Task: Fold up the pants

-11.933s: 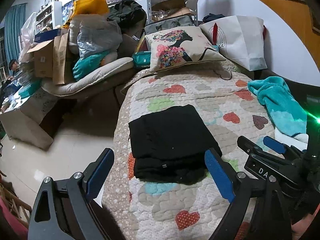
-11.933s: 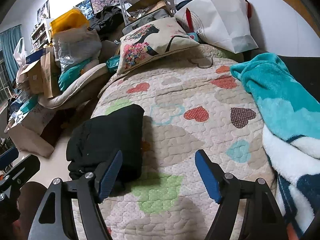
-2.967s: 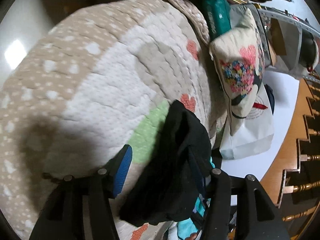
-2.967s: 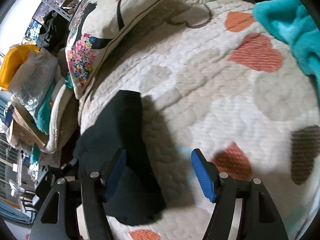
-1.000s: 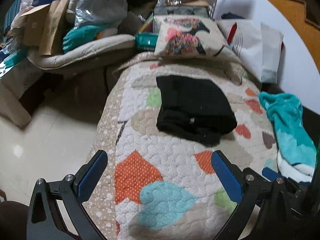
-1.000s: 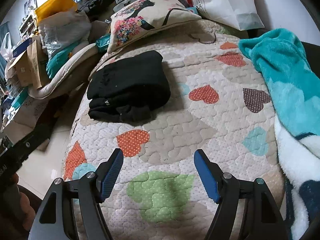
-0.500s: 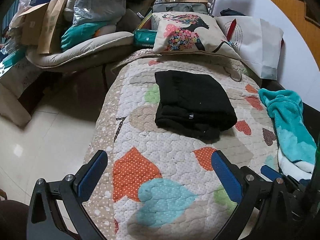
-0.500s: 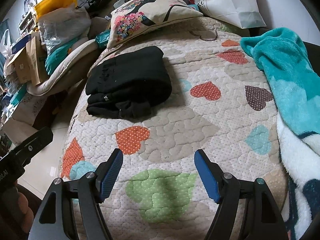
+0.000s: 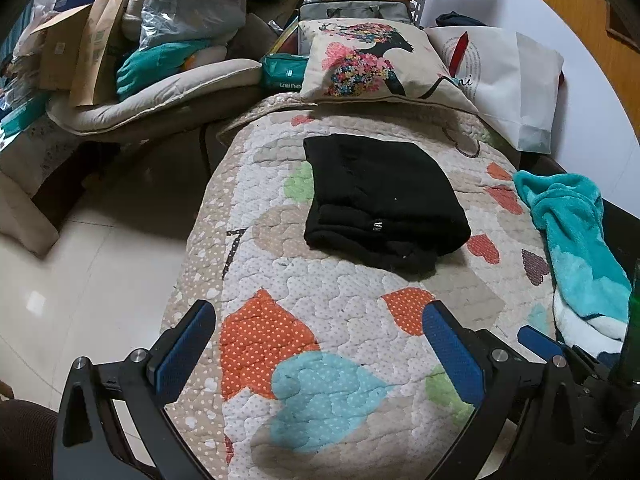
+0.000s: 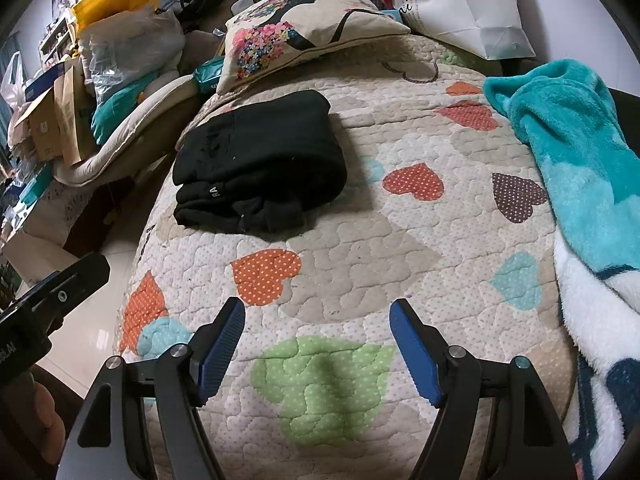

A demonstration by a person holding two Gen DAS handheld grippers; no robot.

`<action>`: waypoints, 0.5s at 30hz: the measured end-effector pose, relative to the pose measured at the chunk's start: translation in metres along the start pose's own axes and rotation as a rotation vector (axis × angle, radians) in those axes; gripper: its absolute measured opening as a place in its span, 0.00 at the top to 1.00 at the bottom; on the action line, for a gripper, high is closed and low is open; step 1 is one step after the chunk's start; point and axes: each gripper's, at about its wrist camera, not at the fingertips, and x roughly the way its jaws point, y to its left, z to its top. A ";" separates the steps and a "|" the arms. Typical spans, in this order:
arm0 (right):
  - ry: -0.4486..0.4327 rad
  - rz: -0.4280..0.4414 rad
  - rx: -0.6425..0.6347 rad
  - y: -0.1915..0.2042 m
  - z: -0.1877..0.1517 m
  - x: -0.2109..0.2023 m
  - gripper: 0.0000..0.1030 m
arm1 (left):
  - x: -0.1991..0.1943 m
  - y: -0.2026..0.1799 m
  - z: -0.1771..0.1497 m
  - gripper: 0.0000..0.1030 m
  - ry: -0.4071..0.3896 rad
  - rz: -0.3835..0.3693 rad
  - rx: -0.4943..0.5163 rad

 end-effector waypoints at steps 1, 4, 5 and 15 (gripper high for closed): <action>-0.001 -0.001 -0.001 0.000 0.000 0.000 0.23 | 0.001 0.000 0.000 0.00 0.004 -0.004 -0.002; -0.001 -0.001 -0.002 0.000 0.000 0.000 0.22 | 0.002 0.001 0.000 0.00 0.012 -0.007 -0.006; -0.001 -0.001 -0.001 0.001 0.000 0.000 0.22 | 0.003 0.001 -0.001 0.00 0.013 -0.008 -0.007; 0.003 -0.004 -0.007 0.000 0.000 0.002 0.22 | 0.007 -0.001 -0.003 0.00 0.034 -0.014 0.002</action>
